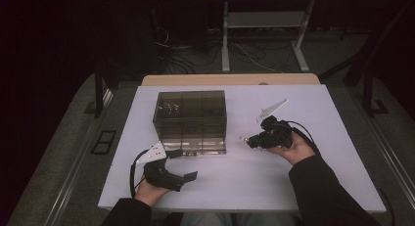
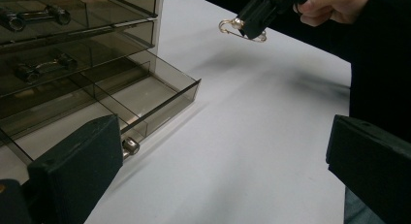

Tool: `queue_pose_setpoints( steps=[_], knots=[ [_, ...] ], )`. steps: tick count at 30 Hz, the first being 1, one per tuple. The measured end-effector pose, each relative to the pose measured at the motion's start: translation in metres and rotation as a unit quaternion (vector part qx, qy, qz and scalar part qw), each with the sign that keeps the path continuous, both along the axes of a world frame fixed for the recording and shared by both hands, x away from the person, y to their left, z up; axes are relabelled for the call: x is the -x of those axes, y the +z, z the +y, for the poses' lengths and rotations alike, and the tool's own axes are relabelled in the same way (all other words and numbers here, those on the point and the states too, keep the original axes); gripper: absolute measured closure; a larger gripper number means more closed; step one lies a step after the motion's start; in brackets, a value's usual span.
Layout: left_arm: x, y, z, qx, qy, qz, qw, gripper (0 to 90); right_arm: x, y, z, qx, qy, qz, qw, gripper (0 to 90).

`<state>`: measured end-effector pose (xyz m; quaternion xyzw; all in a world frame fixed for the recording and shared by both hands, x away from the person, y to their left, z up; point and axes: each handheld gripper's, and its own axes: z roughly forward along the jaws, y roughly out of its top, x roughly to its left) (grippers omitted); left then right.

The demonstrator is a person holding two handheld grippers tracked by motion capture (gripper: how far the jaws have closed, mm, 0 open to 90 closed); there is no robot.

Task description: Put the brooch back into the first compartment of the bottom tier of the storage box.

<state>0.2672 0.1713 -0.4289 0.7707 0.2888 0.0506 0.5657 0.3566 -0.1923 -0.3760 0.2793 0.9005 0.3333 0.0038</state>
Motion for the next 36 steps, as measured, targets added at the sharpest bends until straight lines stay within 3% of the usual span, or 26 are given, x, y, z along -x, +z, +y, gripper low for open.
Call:
queue_pose_setpoints(
  steps=[14, 36],
  knots=[
    [0.0, 0.0, 0.0, 0.001, 0.0, 0.0, 1.0, 0.0, -0.007, 0.017, 0.025, 0.002, 0.027, -0.016, 0.9995, 79.0],
    [0.0, 0.0, 0.001, 0.003, 0.001, 0.001, 1.0, 0.0, -0.019, 0.027, 0.07, -0.005, 0.067, -0.031, 0.9972, 79.0]
  ],
)
